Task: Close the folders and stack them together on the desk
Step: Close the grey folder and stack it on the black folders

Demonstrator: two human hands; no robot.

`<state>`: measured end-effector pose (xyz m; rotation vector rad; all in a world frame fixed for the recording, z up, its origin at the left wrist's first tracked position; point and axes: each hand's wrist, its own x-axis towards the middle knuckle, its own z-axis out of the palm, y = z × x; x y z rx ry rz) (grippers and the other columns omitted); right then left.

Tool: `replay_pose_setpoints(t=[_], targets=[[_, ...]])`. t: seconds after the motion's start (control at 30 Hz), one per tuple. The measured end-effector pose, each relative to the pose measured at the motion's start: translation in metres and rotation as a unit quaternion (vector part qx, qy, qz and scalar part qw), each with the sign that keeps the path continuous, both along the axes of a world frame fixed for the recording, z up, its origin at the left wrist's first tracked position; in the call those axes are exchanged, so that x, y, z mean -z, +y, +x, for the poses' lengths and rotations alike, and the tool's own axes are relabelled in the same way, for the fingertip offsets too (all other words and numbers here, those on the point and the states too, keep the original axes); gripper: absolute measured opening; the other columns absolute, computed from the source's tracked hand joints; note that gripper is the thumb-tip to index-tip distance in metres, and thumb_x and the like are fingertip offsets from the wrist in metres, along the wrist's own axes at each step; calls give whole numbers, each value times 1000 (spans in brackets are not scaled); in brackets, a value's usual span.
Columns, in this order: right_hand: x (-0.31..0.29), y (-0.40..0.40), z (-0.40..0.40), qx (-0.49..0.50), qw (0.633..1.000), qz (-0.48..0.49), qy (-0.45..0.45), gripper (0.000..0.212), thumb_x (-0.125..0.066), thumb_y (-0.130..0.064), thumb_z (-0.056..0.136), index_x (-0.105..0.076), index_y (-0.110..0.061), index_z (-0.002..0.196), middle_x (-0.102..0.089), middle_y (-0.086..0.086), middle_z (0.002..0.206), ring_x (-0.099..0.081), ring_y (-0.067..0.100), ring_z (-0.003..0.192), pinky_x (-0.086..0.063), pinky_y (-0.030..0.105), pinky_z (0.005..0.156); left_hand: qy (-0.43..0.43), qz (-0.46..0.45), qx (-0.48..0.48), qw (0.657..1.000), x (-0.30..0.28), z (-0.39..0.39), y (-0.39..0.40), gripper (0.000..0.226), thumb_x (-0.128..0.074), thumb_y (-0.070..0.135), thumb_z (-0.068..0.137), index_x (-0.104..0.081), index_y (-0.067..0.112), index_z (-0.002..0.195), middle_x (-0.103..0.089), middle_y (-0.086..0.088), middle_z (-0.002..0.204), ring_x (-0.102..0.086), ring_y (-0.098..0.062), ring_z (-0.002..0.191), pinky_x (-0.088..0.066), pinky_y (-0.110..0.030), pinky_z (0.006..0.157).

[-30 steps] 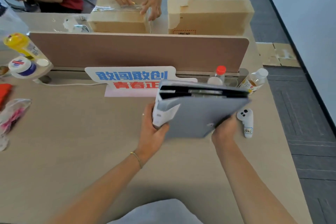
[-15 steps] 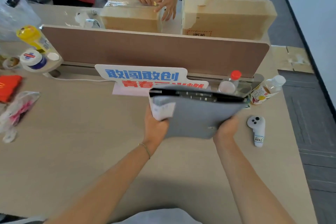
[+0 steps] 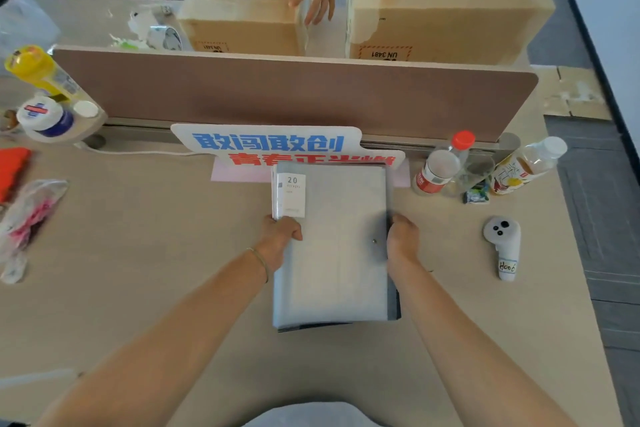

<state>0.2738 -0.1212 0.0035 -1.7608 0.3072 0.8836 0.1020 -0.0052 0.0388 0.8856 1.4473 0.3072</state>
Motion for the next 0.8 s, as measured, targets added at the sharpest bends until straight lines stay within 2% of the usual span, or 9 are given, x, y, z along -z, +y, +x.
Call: replay_pose_setpoints(t=[0.1, 0.2, 0.3, 0.37, 0.47, 0.57, 0.67, 0.73, 0.8], targets=[[13, 4, 2, -35, 999, -18, -4, 26, -44, -25, 95, -67, -14, 90, -67, 7, 97, -63, 32, 100, -50, 44, 96, 9, -21, 8, 1000, 17, 1, 12, 42, -55, 7, 43, -51, 11, 84, -54, -10, 89, -52, -30, 88, -46, -42, 81], [25, 5, 3, -44, 999, -21, 6, 26, -43, -28, 89, -65, -16, 82, -67, 8, 90, -63, 27, 89, -49, 38, 84, 8, -19, 29, 999, 29, 3, 20, 37, -56, 11, 47, -55, 13, 84, -57, -10, 88, -53, -30, 89, -45, -44, 82], [42, 4, 5, -55, 998, -4, 11, 26, -42, -21, 92, -66, -12, 97, -70, 8, 102, -65, 28, 97, -49, 40, 94, 30, 3, 45, 999, 52, -1, 27, 40, -60, 13, 50, -62, 14, 90, -66, -9, 90, -61, -32, 91, -51, -46, 80], [49, 3, 4, -59, 998, 8, 19, 32, -41, -17, 92, -66, -12, 112, -71, 8, 110, -67, 30, 103, -52, 47, 99, 41, 19, 67, 997, 62, -4, 29, 46, -69, 7, 60, -64, 11, 105, -72, -11, 105, -66, -35, 103, -55, -49, 89], [46, 3, 0, -61, 997, 29, 32, 39, -39, -13, 92, -61, -15, 125, -69, 6, 116, -66, 27, 104, -54, 43, 95, 52, 54, 88, 993, 69, -6, 28, 51, -72, -1, 79, -57, 11, 126, -68, -5, 119, -65, -26, 108, -53, -42, 99], [39, 5, -4, -73, 997, 24, 18, 42, -39, -13, 95, -57, -15, 132, -67, 3, 122, -65, 23, 104, -53, 34, 88, 79, 106, 107, 985, 79, -7, 23, 61, -68, 15, 72, -51, 23, 131, -67, 1, 121, -65, -24, 111, -53, -41, 100], [40, 11, -4, -90, 996, 8, -23, 40, -42, -11, 94, -56, -18, 131, -62, 2, 122, -62, 21, 99, -50, 25, 78, 119, 145, 111, 976, 78, -4, 16, 56, -62, 10, 84, -48, 25, 136, -64, 3, 119, -64, -25, 106, -53, -38, 93], [41, 15, -2, -120, 991, -31, -51, 55, -42, -13, 91, -47, -21, 145, -52, 6, 133, -57, 27, 109, -47, 27, 86, 140, 166, 106, 970, 69, 1, 12, 53, -58, 7, 89, -46, 23, 139, -61, 3, 118, -59, -21, 99, -48, -31, 86], [39, 18, 0, -182, 975, -87, -97, 62, -39, -9, 92, -36, -19, 152, -40, 10, 140, -47, 31, 122, -45, 36, 100, 146, 171, 104, 969, 68, 3, 12, 52, -56, 7, 91, -45, 22, 139, -62, 0, 122, -59, -22, 99, -46, -30, 84]])
